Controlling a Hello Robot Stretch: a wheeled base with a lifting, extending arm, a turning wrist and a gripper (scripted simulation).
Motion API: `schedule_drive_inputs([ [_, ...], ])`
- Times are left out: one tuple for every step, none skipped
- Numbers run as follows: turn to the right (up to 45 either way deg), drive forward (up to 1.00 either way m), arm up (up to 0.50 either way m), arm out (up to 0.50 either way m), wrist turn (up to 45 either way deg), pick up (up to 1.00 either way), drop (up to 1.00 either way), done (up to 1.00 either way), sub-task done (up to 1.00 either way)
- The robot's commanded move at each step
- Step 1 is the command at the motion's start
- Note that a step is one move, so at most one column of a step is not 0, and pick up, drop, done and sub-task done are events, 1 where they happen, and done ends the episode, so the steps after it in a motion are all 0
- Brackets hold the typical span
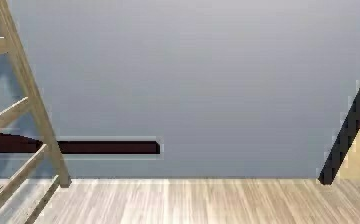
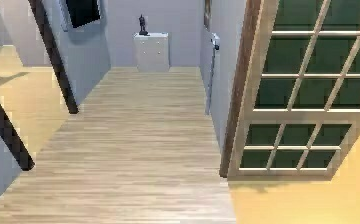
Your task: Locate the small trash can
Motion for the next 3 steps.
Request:
schedule_drive_inputs([
  [-45.0,0.0,0.0,0.0,0.0,0.0,0.0,0.0,0.0],
  [-45.0,0.0,0.0,0.0,0.0,0.0,0.0,0.0,0.0],
  [-45.0,0.0,0.0,0.0,0.0,0.0,0.0,0.0,0.0],
])
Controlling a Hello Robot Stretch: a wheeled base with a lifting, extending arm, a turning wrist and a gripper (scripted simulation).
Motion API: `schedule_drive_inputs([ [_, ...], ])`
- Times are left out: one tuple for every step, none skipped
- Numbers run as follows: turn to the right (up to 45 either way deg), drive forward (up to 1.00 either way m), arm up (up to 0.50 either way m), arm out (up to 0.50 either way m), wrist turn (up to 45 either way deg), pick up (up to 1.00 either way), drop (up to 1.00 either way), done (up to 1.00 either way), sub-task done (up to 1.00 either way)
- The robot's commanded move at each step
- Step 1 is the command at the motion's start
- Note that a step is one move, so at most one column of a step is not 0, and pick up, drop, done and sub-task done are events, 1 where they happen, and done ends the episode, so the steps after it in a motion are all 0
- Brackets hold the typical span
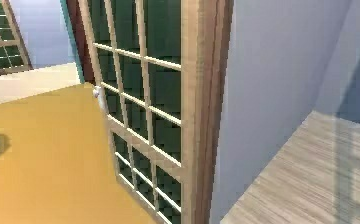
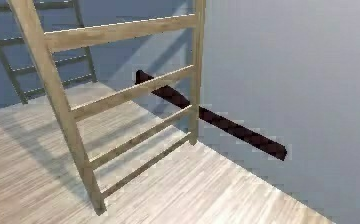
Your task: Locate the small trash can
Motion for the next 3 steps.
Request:
schedule_drive_inputs([
  [-45.0,0.0,0.0,0.0,0.0,0.0,0.0,0.0,0.0],
  [0.0,1.0,0.0,0.0,0.0,0.0,0.0,0.0,0.0],
  [0.0,0.65,0.0,0.0,0.0,0.0,0.0,0.0,0.0],
])
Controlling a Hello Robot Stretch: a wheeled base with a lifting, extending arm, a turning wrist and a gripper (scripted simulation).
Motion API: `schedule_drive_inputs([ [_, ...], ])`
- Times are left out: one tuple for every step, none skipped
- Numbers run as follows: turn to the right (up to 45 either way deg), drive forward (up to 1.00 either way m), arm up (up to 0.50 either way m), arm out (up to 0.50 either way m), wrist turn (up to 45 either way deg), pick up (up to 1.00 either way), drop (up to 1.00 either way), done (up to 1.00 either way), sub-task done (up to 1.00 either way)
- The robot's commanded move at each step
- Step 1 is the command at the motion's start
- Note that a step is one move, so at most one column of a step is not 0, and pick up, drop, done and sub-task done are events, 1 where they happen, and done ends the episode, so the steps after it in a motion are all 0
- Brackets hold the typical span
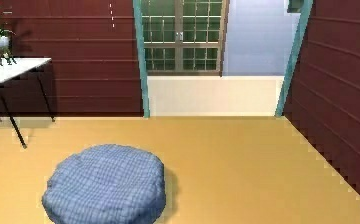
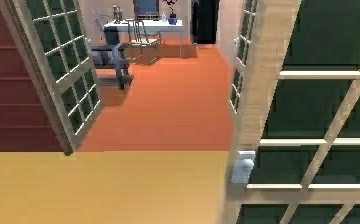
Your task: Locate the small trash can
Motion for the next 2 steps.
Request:
schedule_drive_inputs([
  [36.0,0.0,0.0,0.0,0.0,0.0,0.0,0.0,0.0],
  [0.0,0.8,0.0,0.0,0.0,0.0,0.0,0.0,0.0],
])
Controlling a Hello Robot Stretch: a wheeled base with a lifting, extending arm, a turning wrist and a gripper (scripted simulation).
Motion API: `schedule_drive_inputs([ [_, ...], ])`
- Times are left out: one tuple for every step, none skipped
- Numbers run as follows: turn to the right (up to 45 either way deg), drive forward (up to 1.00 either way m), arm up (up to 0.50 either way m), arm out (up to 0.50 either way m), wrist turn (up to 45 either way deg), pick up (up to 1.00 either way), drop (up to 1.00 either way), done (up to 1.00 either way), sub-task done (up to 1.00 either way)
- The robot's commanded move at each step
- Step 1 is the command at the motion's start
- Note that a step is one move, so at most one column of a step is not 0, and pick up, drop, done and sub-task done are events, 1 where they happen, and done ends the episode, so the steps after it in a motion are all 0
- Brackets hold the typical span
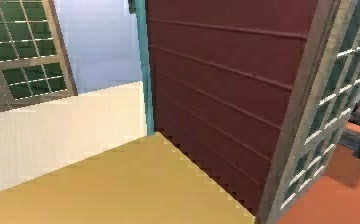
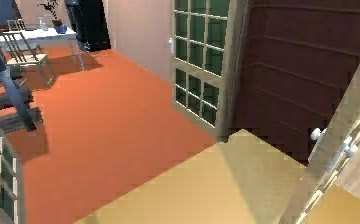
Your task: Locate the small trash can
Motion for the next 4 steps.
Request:
schedule_drive_inputs([
  [-33.0,0.0,0.0,0.0,0.0,0.0,0.0,0.0,0.0],
  [0.0,1.0,0.0,0.0,0.0,0.0,0.0,0.0,0.0],
  [0.0,1.0,0.0,0.0,0.0,0.0,0.0,0.0,0.0],
  [0.0,0.2,0.0,0.0,0.0,0.0,0.0,0.0,0.0],
])
